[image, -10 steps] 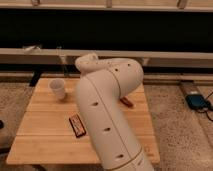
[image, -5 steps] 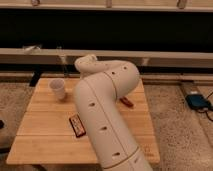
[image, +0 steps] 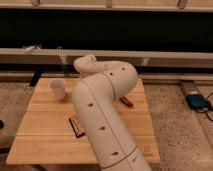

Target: Wipe the white sponge on the table

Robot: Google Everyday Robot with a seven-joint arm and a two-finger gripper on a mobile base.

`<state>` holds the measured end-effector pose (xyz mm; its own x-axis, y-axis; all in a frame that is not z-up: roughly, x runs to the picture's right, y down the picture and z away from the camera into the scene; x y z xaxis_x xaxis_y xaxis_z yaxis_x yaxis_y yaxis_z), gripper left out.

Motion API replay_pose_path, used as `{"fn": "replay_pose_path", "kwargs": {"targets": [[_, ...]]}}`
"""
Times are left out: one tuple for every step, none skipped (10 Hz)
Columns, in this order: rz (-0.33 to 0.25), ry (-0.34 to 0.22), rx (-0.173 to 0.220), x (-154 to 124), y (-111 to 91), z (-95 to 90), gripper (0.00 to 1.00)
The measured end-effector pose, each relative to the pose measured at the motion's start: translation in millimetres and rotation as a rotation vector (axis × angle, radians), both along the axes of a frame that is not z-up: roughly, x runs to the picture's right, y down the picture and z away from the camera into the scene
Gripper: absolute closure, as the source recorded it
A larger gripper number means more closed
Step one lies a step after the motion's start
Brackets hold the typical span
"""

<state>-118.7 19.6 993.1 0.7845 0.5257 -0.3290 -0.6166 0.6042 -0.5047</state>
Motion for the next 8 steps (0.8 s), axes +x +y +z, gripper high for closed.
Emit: {"fn": "replay_pose_path", "kwargs": {"targets": [[0.003, 0.002, -0.003, 1, 0, -2.0, 0.67], [0.008, 0.003, -0.006, 1, 0, -4.3, 0.78], [0.013, 0.004, -0.009, 2, 0, -7.2, 0.88], [0.019, 0.002, -0.011, 2, 0, -10.1, 0.95], [0.027, -0.001, -0.017, 2, 0, -14.7, 1.00], [0.031, -0.005, -0.023, 2, 1, -18.9, 1.00], [0.033, -0.010, -0.028, 2, 3, -22.0, 1.00], [0.033, -0.018, -0.033, 1, 4, -25.6, 1.00]]}}
